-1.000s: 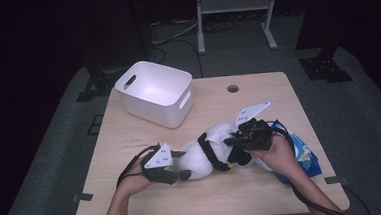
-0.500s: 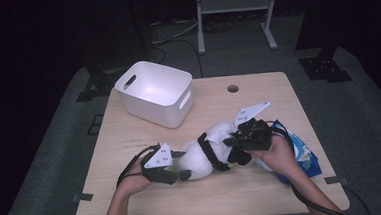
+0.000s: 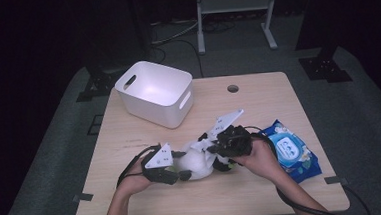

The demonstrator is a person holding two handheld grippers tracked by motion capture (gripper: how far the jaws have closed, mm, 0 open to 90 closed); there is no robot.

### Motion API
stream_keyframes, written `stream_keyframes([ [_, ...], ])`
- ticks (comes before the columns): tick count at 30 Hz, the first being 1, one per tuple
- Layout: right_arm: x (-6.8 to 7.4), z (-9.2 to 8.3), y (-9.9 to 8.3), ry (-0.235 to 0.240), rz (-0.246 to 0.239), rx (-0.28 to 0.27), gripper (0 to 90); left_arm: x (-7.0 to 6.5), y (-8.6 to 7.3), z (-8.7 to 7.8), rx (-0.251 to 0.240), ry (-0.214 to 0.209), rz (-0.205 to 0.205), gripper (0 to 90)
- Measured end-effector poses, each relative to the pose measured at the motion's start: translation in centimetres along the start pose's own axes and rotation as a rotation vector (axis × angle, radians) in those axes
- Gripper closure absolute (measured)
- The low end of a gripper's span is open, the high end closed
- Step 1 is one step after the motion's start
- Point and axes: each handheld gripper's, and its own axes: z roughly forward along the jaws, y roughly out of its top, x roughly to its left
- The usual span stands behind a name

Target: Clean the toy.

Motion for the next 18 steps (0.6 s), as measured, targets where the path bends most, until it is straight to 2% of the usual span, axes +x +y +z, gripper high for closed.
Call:
stream_keyframes([
  [4,-0.2,-0.5,-0.1,-0.007,0.007,-0.013,80.5,0.0,0.0,0.0,-0.002,-0.005,0.000,42.3],
  [8,-1.2,-2.0,-0.6,-0.050,0.027,-0.035,80.5,0.0,0.1,0.0,-0.005,-0.005,-0.001,42.5],
  [11,-2.0,-3.1,-1.1,-0.080,0.063,-0.054,80.5,-0.1,0.1,0.0,-0.006,-0.005,-0.003,42.7],
  [18,-2.8,-4.7,-3.3,-0.089,0.111,-0.071,80.5,-0.1,0.2,0.0,-0.002,-0.011,0.004,42.7],
])
